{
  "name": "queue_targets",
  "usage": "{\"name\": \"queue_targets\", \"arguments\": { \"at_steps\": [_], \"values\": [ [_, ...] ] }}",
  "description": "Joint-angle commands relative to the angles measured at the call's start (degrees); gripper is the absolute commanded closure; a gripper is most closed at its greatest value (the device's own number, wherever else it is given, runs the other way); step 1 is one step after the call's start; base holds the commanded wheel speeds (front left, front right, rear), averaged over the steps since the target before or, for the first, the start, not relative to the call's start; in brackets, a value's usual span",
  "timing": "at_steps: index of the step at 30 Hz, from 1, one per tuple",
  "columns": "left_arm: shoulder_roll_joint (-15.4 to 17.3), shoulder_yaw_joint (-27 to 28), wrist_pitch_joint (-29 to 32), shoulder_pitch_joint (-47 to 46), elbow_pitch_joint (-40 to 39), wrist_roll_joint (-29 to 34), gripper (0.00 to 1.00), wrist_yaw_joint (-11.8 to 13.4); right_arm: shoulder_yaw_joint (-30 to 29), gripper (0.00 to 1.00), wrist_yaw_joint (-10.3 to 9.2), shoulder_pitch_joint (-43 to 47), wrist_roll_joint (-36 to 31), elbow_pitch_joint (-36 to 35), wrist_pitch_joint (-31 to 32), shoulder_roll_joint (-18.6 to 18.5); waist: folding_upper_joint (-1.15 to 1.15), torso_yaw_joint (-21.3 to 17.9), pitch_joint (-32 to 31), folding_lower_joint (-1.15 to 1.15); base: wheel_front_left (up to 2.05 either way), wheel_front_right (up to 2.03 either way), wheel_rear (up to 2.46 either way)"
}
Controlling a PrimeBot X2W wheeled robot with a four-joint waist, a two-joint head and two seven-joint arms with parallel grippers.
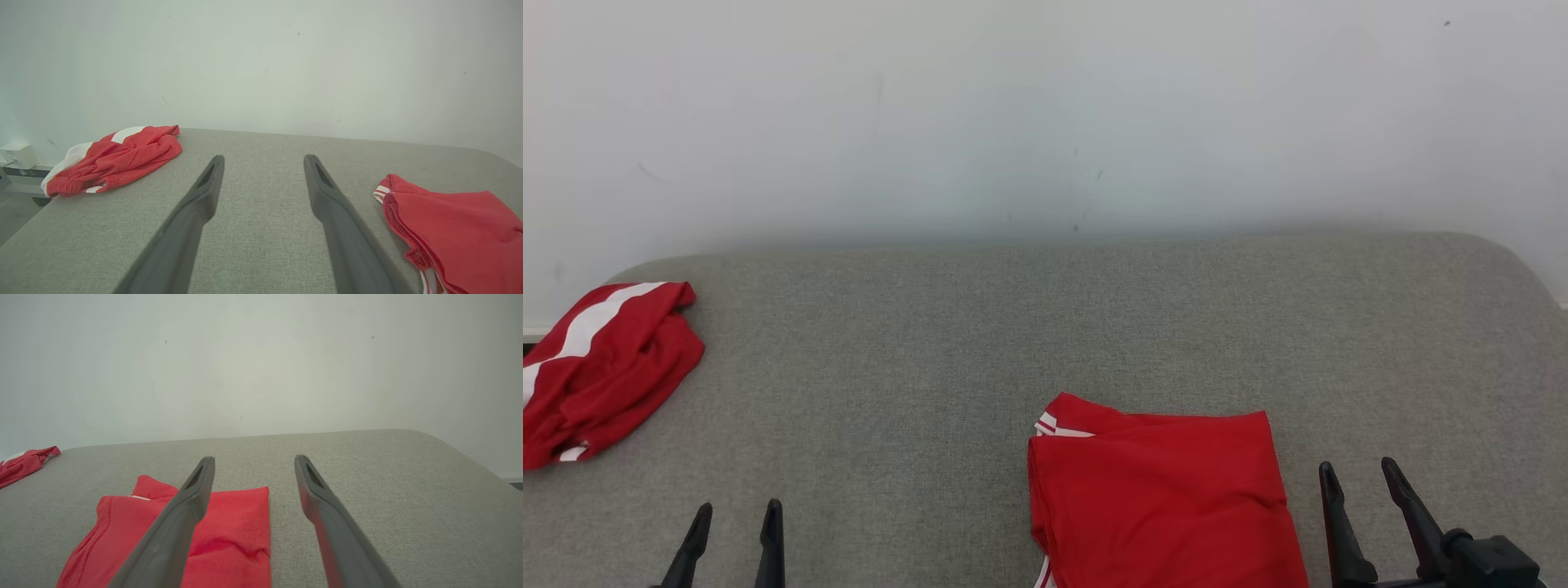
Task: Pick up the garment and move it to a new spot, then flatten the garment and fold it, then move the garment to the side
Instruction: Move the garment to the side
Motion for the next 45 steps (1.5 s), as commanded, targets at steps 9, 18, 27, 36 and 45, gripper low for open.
{"name": "queue_targets", "arguments": {
  "at_steps": [9,18,27,36,45],
  "values": [
    [0.47,-0.22,-0.46,0.82,0.45,-0.54,0.0,0.37,-0.34,0.0,-0.15,0.79,-0.39,-0.28,0.37,0.3,0.0,-0.05,-0.24,0.0,0.0,0.0,0.0],
    [0.81,-0.56,-0.33,0.6,-0.03,-0.86,0.0,0.5,-0.96,0.0,-0.15,0.66,0.26,1.26,1.41,0.29,0.0,0.28,-0.21,0.0,0.0,0.0,0.0],
    [1.05,-1.48,-1.03,-0.33,0.54,0.17,0.0,0.93,-1.14,0.0,-0.15,-2.47,-0.3,4.57,2.39,-1.17,0.0,1.45,0.58,0.0,0.0,0.0,0.0],
    [0.89,-2.93,-1.64,-2.0,1.34,0.9,0.0,1.22,0.61,0.0,-0.15,-8.93,0.04,14.51,3.97,-3.03,0.0,3.78,1.68,0.0,0.0,0.0,0.0],
    [0.81,-4.71,-2.18,-3.83,2.49,1.02,0.0,0.93,1.24,0.0,-0.15,-15.08,1.69,30.05,4.06,-3.26,0.0,6.5,2.64,0.0,0.0,0.0,0.0]
  ]
}}
